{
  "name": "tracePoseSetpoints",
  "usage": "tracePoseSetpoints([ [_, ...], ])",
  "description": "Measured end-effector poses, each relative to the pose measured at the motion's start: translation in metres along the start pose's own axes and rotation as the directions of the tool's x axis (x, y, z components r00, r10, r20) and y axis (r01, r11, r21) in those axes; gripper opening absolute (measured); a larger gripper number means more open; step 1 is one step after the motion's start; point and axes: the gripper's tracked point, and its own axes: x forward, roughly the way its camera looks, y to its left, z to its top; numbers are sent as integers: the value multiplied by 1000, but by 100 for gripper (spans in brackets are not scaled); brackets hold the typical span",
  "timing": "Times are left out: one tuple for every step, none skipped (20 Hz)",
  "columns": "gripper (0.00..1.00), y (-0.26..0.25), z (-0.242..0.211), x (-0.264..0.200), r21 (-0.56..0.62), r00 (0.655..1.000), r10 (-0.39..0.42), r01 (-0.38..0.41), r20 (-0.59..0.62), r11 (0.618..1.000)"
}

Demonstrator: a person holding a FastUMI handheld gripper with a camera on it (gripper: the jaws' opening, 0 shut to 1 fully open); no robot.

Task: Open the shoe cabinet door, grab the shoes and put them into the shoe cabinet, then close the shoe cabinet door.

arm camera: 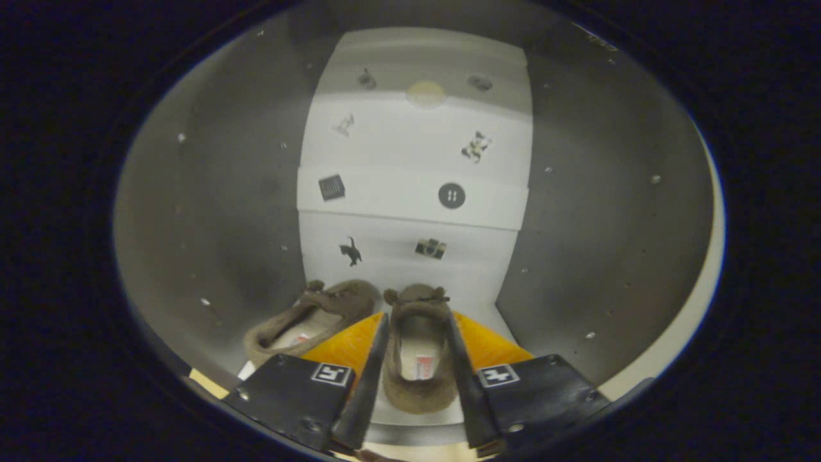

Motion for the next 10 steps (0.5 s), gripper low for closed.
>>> tracePoseSetpoints([
  [73, 3, 6, -16, 11, 1000, 14, -14, 15, 1000],
  [80, 6, 8, -34, 17, 999, 25, -25, 25, 1000],
  [87, 9, 10, -52, 18, 999, 38, -39, 33, 999],
  [87, 13, 13, -71, 18, 998, 54, -54, 44, 998],
  [89, 16, 16, -94, 16, 996, 69, -70, 57, 997],
  [92, 21, 18, -115, 11, 994, 87, -88, 72, 996],
  [96, 23, 19, -139, 5, 992, 95, -96, 83, 995],
  [99, 26, 19, -164, -2, 989, 110, -111, 95, 994],
  [99, 29, 20, -189, -6, 987, 122, -122, 105, 992],
  [99, 31, 18, -213, -8, 985, 135, -135, 112, 991],
])
